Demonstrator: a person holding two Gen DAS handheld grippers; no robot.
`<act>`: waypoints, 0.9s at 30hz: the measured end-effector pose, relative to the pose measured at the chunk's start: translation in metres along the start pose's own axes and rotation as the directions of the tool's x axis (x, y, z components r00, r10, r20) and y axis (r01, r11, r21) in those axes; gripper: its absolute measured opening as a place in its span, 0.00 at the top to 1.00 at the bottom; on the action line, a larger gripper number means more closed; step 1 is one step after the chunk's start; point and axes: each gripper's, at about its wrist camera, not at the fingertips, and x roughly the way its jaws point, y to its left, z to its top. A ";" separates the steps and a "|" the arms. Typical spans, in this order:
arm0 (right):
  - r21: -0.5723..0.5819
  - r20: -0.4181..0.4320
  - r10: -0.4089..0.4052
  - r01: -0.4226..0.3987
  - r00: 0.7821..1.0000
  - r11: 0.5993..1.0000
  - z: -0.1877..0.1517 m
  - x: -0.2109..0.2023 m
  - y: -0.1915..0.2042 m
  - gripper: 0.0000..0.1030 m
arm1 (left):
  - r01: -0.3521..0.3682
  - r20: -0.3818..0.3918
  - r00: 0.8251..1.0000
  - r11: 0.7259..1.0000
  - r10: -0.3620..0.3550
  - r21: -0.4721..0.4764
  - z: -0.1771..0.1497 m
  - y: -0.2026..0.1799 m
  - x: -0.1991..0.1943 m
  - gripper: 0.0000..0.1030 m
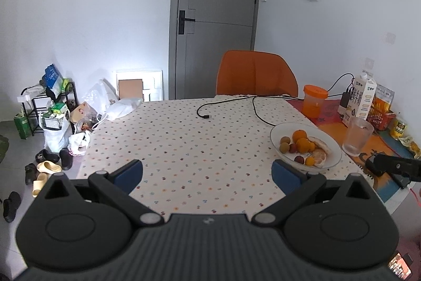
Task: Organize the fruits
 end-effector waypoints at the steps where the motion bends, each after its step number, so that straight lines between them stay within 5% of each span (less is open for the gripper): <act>1: -0.002 -0.003 0.005 -0.005 1.000 1.000 0.000 -0.002 0.001 0.00 | -0.002 0.001 1.000 1.000 0.002 0.003 0.000 0.000 -0.002 0.00; 27: -0.103 -0.064 0.062 -0.068 0.996 0.992 -0.011 -0.009 0.037 0.00 | -0.009 -0.011 1.000 1.000 0.009 0.004 -0.012 0.008 -0.009 0.00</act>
